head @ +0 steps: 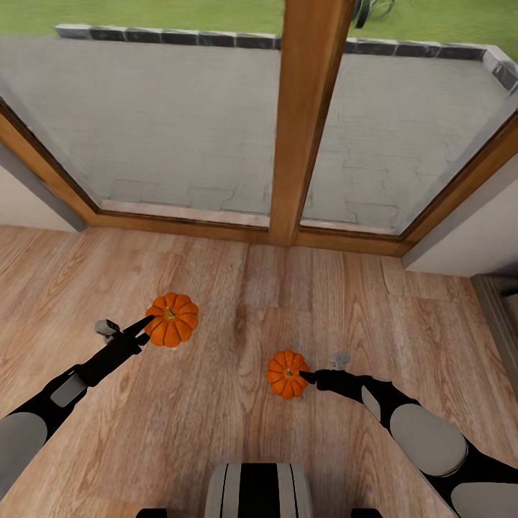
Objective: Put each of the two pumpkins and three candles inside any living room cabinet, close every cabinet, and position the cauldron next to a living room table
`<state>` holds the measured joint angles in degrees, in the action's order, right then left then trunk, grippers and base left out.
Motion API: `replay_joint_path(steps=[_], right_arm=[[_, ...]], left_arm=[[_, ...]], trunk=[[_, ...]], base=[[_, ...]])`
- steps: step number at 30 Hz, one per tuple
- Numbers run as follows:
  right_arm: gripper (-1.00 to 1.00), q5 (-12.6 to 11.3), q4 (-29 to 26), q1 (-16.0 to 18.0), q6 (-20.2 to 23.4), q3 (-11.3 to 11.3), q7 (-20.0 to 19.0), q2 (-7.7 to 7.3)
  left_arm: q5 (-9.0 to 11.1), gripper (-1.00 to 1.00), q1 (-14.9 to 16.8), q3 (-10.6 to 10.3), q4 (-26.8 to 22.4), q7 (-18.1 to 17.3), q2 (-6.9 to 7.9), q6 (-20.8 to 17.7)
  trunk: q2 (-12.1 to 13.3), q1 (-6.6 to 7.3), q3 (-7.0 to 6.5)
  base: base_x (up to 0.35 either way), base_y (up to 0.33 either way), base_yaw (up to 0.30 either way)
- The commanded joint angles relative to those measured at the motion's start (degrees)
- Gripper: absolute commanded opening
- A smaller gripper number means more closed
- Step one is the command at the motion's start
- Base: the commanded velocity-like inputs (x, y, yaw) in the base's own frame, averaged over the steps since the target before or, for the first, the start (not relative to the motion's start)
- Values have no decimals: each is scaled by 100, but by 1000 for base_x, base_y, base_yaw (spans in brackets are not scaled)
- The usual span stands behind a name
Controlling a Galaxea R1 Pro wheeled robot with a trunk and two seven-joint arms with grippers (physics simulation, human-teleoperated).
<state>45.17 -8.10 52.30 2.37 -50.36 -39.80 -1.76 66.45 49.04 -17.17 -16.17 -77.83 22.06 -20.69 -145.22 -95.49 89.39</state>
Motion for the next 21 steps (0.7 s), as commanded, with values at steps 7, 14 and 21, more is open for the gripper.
replay_joint_path(steps=[7, 14, 21], right_arm=[[100, 0, -7, 1, -4, 4, -7, 0], [100, 0, -8, 1, -107, 42, -65, 0], [100, 5, -8, 4, -131, 44, -158, 0]], left_arm=[[0, -100, -6, 3, -17, 5, 0, 4], [0, -100, -8, 3, -18, 5, -6, 4], [0, -100, -8, 3, -7, 5, -34, 4]], trunk=[[0, 0, 0], [0, 0, 0], [-3, -5, 44]], base=[[0, 0, 0], [0, 0, 0], [0, 0, 0]])
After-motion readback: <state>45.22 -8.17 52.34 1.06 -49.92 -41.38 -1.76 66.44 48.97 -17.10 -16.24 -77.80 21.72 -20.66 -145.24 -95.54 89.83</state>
